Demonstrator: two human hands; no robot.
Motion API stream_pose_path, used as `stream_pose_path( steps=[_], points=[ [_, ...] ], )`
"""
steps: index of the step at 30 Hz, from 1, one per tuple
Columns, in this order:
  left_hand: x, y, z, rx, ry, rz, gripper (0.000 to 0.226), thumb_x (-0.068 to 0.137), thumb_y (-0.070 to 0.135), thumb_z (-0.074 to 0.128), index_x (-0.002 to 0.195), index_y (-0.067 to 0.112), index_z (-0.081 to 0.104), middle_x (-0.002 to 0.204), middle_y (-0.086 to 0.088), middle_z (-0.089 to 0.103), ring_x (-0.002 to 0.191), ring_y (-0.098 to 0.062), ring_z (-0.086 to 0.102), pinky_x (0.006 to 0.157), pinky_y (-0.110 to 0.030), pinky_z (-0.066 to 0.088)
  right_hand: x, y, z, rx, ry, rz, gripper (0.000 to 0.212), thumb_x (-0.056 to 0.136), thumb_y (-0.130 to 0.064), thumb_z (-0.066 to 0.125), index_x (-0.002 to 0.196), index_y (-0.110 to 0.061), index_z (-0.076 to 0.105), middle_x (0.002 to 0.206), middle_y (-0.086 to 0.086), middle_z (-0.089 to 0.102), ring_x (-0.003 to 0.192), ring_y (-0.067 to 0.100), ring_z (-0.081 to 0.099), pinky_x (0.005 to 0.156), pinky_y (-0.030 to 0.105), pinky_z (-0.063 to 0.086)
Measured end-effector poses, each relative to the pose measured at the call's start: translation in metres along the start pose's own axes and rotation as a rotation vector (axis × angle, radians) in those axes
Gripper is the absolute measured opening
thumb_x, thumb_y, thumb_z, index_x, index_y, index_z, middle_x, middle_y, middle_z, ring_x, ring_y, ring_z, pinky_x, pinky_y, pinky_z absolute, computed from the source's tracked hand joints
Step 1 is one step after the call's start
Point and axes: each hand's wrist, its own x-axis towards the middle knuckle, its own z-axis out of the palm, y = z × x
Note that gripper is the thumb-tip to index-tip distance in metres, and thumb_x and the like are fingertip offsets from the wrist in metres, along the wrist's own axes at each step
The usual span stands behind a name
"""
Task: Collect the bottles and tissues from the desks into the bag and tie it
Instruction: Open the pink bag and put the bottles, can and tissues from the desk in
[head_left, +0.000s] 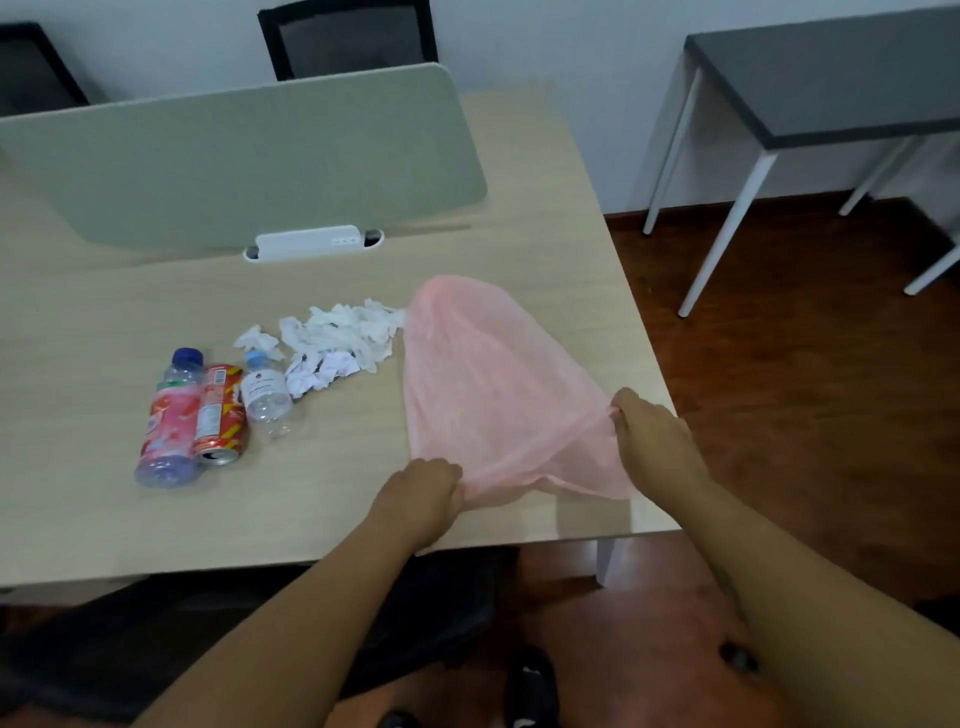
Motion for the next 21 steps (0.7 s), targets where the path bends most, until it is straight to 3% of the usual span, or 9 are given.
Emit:
stream_pose_path(
  steps=[3, 5, 8, 12, 16, 19, 21],
  points=[
    [0.005, -0.002, -0.037, -0.29, 0.223, -0.043, 0.024, 0.098, 0.024, 0.042, 0.095, 0.01, 0.062, 0.097, -0.009, 0.061, 0.094, -0.029, 0.059, 0.078, -0.039, 0.049, 0.016, -0.019, -0.026, 0.095, 0.113, 0.029, 0.019, 0.102, -0.018, 0.031, 0.089, -0.016, 0.045, 0.078, 0.005, 0.056, 0.068, 0.029, 0.056, 0.062, 0.039, 0.043],
    [0.009, -0.003, -0.068, -0.357, 0.352, -0.076, 0.023, 0.1, 0.023, 0.042, 0.093, 0.013, 0.061, 0.094, -0.003, 0.061, 0.09, -0.025, 0.058, 0.077, -0.037, 0.048, 0.028, -0.036, -0.049, 0.15, 0.21, 0.032, 0.021, 0.104, -0.024, 0.03, 0.09, -0.019, 0.045, 0.079, 0.003, 0.055, 0.066, 0.025, 0.054, 0.059, 0.036, 0.042],
    [0.011, -0.008, -0.119, -0.371, 0.555, -0.171, 0.027, 0.103, 0.027, 0.035, 0.087, 0.012, 0.052, 0.082, -0.003, 0.057, 0.079, -0.028, 0.055, 0.068, -0.038, 0.045, 0.049, -0.063, -0.085, 0.162, 0.374, -0.003, 0.025, 0.104, -0.034, 0.027, 0.091, -0.021, 0.043, 0.079, 0.003, 0.057, 0.067, 0.027, 0.055, 0.062, 0.041, 0.049],
    [0.003, -0.025, -0.181, -0.309, 0.77, -0.284, 0.03, 0.103, 0.031, 0.029, 0.098, 0.009, 0.05, 0.083, -0.009, 0.056, 0.076, -0.034, 0.053, 0.065, -0.039, 0.042, 0.073, -0.109, -0.127, 0.172, 0.512, -0.078, 0.032, 0.103, -0.038, 0.026, 0.093, -0.015, 0.046, 0.075, 0.005, 0.058, 0.067, 0.031, 0.057, 0.062, 0.046, 0.052],
    [-0.023, -0.059, -0.236, -0.231, 0.96, -0.357, 0.033, 0.105, 0.034, 0.025, 0.101, 0.009, 0.047, 0.078, -0.008, 0.048, 0.071, -0.031, 0.044, 0.062, -0.037, 0.033, 0.087, -0.169, -0.157, 0.186, 0.6, -0.177, 0.033, 0.104, -0.035, 0.025, 0.096, -0.01, 0.046, 0.073, 0.009, 0.052, 0.066, 0.034, 0.052, 0.056, 0.041, 0.042],
    [-0.055, -0.102, -0.27, -0.18, 1.101, -0.349, 0.035, 0.105, 0.035, 0.025, 0.101, 0.009, 0.047, 0.077, -0.01, 0.051, 0.069, -0.032, 0.047, 0.059, -0.039, 0.037, 0.09, -0.229, -0.169, 0.281, 0.66, -0.206, 0.031, 0.104, -0.032, 0.027, 0.099, -0.009, 0.046, 0.072, 0.007, 0.049, 0.064, 0.031, 0.046, 0.056, 0.035, 0.031],
    [-0.081, -0.136, -0.289, -0.139, 1.165, -0.354, 0.036, 0.105, 0.036, 0.023, 0.104, 0.01, 0.048, 0.078, -0.011, 0.053, 0.069, -0.033, 0.05, 0.058, -0.039, 0.039, 0.088, -0.277, -0.168, 0.364, 0.693, -0.229, 0.03, 0.104, -0.033, 0.027, 0.099, -0.01, 0.046, 0.071, 0.007, 0.05, 0.063, 0.03, 0.047, 0.055, 0.035, 0.032]
  ],
)
